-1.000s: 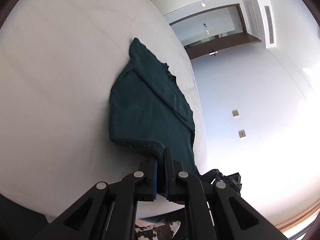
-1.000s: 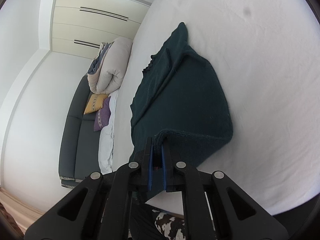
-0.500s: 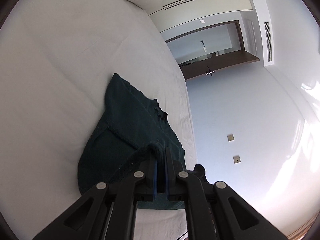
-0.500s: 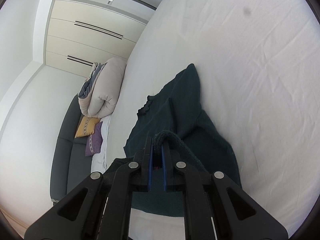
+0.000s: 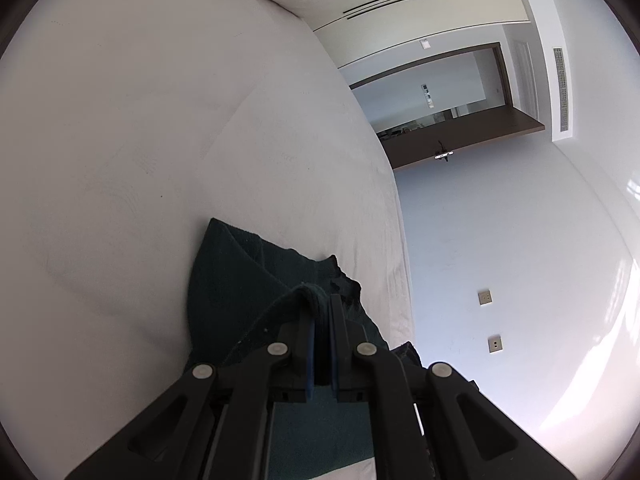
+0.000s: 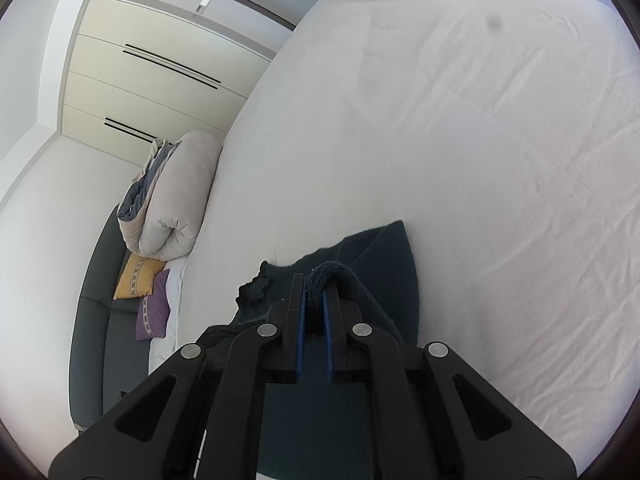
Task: Fold small clothes
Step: 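Lift the hem with both grippers and fold it toward the collar, then lay the folded hem down and open both grippers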
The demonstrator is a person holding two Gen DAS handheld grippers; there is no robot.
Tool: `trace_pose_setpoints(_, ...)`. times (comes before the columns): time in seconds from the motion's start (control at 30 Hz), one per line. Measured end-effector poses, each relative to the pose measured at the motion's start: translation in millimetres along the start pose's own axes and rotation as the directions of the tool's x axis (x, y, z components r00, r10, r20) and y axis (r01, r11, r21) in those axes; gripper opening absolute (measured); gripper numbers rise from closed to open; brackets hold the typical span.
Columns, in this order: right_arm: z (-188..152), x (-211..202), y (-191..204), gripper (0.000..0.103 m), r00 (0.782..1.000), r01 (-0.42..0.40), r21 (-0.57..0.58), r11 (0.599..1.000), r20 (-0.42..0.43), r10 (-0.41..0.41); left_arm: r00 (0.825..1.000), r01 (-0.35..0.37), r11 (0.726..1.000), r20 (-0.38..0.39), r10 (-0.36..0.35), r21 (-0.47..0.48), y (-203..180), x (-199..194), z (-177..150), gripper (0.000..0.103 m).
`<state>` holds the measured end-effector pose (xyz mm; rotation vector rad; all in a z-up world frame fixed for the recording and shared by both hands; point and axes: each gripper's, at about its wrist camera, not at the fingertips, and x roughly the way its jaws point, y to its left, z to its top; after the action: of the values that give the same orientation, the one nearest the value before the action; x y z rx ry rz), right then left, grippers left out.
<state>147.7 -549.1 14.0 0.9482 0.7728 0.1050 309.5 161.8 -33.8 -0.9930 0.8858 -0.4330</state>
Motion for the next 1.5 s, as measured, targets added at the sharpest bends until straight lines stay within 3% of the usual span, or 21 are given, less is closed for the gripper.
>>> trace_pose_setpoints(0.1,14.8,27.7,-7.3,0.007,0.998,0.057,0.024,0.998,-0.003,-0.057,0.998,-0.056,0.998,-0.005,0.056,0.015,10.3,21.0,9.5,0.006)
trace_pose_setpoints(0.17,23.1,51.1,-17.0,0.008,0.994,0.108,0.044,0.993,-0.037,-0.107,0.989,-0.145,0.989,0.004,0.145,0.038,17.5,33.3,12.3,0.008)
trace_pose_setpoints(0.23,28.4,63.8,-21.2,0.019,0.989,0.142,0.035,0.989,-0.033,-0.141,0.99,-0.144,0.99,0.009,0.144,-0.001,30.5,36.4,14.3,0.034)
trace_pose_setpoints(0.27,29.5,64.3,-20.8,0.033,0.99,0.14,0.025,0.99,-0.013,-0.139,0.991,-0.132,0.991,0.021,0.132,-0.026,36.0,32.8,13.8,0.04)
trace_pose_setpoints(0.3,31.0,61.0,-19.4,0.067,0.991,0.135,0.02,0.991,0.02,-0.136,0.99,-0.132,0.99,0.039,0.134,-0.041,39.9,28.0,12.7,0.054)
trace_pose_setpoints(0.33,31.8,56.1,-19.0,0.08,0.988,0.14,0.027,0.99,0.055,-0.141,0.989,-0.135,0.99,0.054,0.138,-0.041,42.5,23.3,11.0,0.059)
trace_pose_setpoints(0.37,32.0,49.5,-19.0,0.084,0.986,0.138,0.032,0.99,0.094,-0.141,0.988,-0.143,0.989,0.057,0.145,-0.035,43.9,20.0,8.4,0.059)
trace_pose_setpoints(0.53,22.3,23.1,-11.8,0.084,0.982,0.158,-0.046,0.986,0.108,-0.152,0.984,-0.177,0.981,0.045,0.173,0.085,27.7,7.5,-21.0,0.059)
trace_pose_setpoints(0.67,-3.2,0.2,-3.6,0.083,0.973,0.206,-0.129,0.97,0.131,-0.189,0.972,-0.233,0.953,0.056,0.226,0.195,13.8,0.2,-53.6,0.059)
trace_pose_setpoints(0.8,-38.8,-5.8,13.5,0.076,0.977,0.207,-0.237,0.949,0.099,-0.189,0.967,-0.255,0.913,0.06,0.249,0.318,1.7,-1.3,-80.8,0.059)
trace_pose_setpoints(0.87,-60.5,-5.1,28.3,0.075,0.988,0.152,-0.302,0.941,0.062,-0.14,0.968,-0.247,0.896,0.048,0.247,0.369,-8.3,4.3,-88.8,0.059)
trace_pose_setpoints(0.93,-83.5,-8.8,27.3,0.075,0.998,0.055,-0.333,0.941,0.007,-0.056,0.954,-0.29,0.859,0.056,0.294,0.421,-12.2,12.4,-97.8,0.059)
trace_pose_setpoints(1.0,-103.9,-4.0,25.1,0.075,0.998,0.019,-0.337,0.941,-0.043,-0.036,0.94,-0.321,0.837,0.046,0.337,0.443,-5.3,21.6,-102.7,0.059)
trace_pose_setpoints(1.07,-113.6,11.8,11.1,0.075,0.99,0.059,-0.306,0.95,-0.105,-0.095,0.926,-0.344,0.827,0.017,0.376,0.445,8.4,29.5,-104.9,0.058)
trace_pose_setpoints(1.1,-117.7,15.3,0.1,0.072,0.984,0.103,-0.287,0.952,-0.109,-0.14,0.925,-0.346,0.82,0.02,0.379,0.455,12.7,29.5,-105.8,0.053)
trace_pose_setpoints(1.2,-118.7,2.5,-27.8,0.053,0.99,0.088,-0.242,0.966,-0.085,-0.111,0.927,-0.343,0.83,0.017,0.374,0.44,15.0,17.4,-106.0,0.047)
trace_pose_setpoints(1.23,-117.7,-5.3,-33.8,0.052,0.991,0.091,-0.213,0.973,-0.074,-0.109,0.926,-0.348,0.832,0.021,0.376,0.432,14.3,11.3,-105.6,0.047)
trace_pose_setpoints(1.37,-115.9,-37.8,-37.5,0.056,0.986,0.163,-0.153,0.975,0.04,-0.159,0.898,-0.415,0.764,0.085,0.432,0.494,-7.8,-0.6,-117.8,0.048)
trace_pose_setpoints(1.5,-129.8,-35.7,-6.4,0.056,0.998,-0.056,-0.117,0.992,-0.009,0.056,0.896,-0.405,0.691,0.108,0.431,0.599,-52.4,17.9,-148.5,0.053)
